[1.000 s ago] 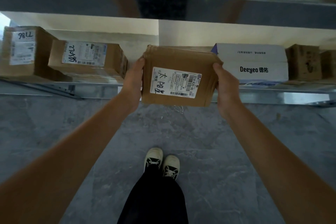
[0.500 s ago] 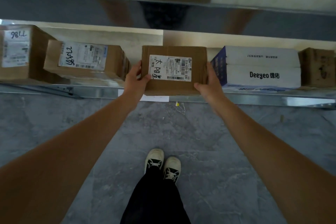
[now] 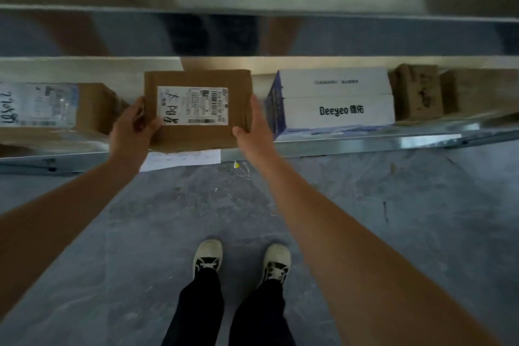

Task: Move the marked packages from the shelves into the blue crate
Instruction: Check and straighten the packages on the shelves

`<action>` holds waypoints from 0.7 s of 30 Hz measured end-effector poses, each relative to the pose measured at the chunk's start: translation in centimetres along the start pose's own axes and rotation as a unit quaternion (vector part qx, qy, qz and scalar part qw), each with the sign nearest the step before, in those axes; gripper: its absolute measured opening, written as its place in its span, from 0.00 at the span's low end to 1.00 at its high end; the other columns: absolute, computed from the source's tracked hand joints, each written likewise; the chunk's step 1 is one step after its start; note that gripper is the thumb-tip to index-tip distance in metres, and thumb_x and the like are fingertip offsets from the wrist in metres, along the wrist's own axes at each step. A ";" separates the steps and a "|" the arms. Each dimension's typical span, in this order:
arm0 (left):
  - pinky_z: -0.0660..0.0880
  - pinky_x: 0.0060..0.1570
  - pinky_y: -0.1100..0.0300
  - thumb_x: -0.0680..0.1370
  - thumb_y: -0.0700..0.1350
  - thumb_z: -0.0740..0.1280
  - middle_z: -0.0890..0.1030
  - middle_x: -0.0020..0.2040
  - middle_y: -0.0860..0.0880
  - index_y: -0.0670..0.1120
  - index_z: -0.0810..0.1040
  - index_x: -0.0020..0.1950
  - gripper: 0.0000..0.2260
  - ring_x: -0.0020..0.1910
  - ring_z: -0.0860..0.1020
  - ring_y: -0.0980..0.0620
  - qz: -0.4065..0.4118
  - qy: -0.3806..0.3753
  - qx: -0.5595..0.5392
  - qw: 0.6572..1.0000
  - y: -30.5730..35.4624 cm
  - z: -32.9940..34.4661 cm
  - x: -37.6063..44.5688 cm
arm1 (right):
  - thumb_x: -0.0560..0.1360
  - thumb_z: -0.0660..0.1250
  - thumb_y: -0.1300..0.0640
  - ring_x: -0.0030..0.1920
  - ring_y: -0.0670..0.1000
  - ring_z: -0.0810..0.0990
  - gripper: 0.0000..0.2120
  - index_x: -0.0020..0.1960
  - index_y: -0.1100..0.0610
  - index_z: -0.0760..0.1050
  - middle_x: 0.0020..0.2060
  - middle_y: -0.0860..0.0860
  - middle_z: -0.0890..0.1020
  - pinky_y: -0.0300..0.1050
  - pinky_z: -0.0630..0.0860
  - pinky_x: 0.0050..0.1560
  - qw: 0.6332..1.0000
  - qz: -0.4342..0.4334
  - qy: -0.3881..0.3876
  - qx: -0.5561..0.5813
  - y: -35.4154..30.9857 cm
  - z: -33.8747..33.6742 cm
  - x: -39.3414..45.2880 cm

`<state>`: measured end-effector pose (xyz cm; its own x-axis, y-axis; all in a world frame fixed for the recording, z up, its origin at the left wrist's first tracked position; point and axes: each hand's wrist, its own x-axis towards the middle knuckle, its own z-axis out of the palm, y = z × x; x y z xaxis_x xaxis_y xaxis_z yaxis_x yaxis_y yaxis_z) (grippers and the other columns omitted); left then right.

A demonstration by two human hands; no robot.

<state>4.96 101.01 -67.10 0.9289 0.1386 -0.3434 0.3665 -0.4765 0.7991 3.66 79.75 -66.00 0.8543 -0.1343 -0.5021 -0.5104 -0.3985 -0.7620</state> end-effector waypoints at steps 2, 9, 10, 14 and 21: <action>0.75 0.59 0.48 0.78 0.41 0.66 0.79 0.61 0.44 0.47 0.72 0.68 0.18 0.59 0.77 0.44 0.013 0.026 0.068 0.997 0.2 0.2 0.1 | 0.78 0.63 0.64 0.71 0.56 0.66 0.38 0.80 0.53 0.45 0.73 0.56 0.64 0.53 0.66 0.70 0.999 -0.017 0.012 -0.028 -0.1 0.0 0.0; 0.70 0.62 0.57 0.76 0.44 0.62 0.71 0.64 0.45 0.47 0.69 0.65 0.17 0.62 0.71 0.50 0.101 0.181 0.121 0.971 7.6 6.1 -2.4 | 0.80 0.62 0.53 0.69 0.55 0.68 0.27 0.76 0.56 0.59 0.71 0.56 0.67 0.52 0.67 0.70 0.966 -0.104 0.226 0.068 3.0 -9.9 -1.7; 0.70 0.58 0.62 0.77 0.45 0.61 0.73 0.60 0.48 0.47 0.70 0.65 0.16 0.58 0.72 0.56 0.119 0.169 0.084 0.975 9.5 8.6 -3.6 | 0.79 0.63 0.55 0.65 0.55 0.71 0.24 0.73 0.58 0.63 0.66 0.56 0.70 0.54 0.72 0.66 0.952 -0.113 0.277 0.061 4.0 -12.5 -1.7; 0.73 0.56 0.58 0.79 0.44 0.60 0.75 0.58 0.48 0.45 0.70 0.66 0.16 0.56 0.74 0.54 0.093 0.047 -0.051 0.993 14.3 18.5 -7.2 | 0.77 0.64 0.51 0.65 0.56 0.72 0.26 0.71 0.60 0.65 0.66 0.58 0.71 0.46 0.70 0.64 0.939 0.000 0.344 -0.010 8.9 -21.8 1.1; 0.68 0.41 0.62 0.80 0.48 0.59 0.73 0.53 0.48 0.43 0.71 0.62 0.13 0.41 0.72 0.56 -0.277 0.059 -0.248 0.926 15.7 24.8 -5.1 | 0.78 0.61 0.40 0.66 0.57 0.72 0.31 0.72 0.60 0.67 0.69 0.57 0.72 0.55 0.68 0.69 0.974 0.196 0.080 0.076 13.2 -26.8 5.5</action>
<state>4.66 71.25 -65.03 0.5798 0.3499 -0.7358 0.7405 0.1503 0.6551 4.25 49.48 -67.88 0.5884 -0.3942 -0.7060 -0.7990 -0.1496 -0.5824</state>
